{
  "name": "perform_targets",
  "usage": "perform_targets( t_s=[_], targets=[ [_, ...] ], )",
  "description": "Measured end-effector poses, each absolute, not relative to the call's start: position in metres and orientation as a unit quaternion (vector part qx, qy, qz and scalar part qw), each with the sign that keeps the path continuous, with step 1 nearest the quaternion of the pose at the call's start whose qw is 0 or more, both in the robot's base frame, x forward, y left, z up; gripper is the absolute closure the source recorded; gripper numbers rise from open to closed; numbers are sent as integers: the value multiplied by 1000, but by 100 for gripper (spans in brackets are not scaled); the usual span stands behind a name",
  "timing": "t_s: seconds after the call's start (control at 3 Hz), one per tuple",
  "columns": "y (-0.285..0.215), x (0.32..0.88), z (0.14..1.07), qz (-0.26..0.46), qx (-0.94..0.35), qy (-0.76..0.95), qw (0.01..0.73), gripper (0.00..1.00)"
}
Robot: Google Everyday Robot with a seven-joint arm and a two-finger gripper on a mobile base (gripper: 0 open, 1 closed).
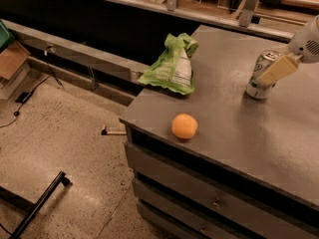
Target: Move 7up can near green rice chip bag
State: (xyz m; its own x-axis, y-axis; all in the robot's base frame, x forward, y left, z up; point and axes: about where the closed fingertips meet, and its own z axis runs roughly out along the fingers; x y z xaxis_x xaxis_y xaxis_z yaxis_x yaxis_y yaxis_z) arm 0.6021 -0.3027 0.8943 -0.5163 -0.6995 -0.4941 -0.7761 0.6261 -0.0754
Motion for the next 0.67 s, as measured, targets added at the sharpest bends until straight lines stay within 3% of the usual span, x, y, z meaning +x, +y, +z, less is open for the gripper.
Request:
perform_targets(
  t_s=[0.67],
  targets=[
    [-248, 590, 916, 103, -484, 830, 258, 100]
  ],
)
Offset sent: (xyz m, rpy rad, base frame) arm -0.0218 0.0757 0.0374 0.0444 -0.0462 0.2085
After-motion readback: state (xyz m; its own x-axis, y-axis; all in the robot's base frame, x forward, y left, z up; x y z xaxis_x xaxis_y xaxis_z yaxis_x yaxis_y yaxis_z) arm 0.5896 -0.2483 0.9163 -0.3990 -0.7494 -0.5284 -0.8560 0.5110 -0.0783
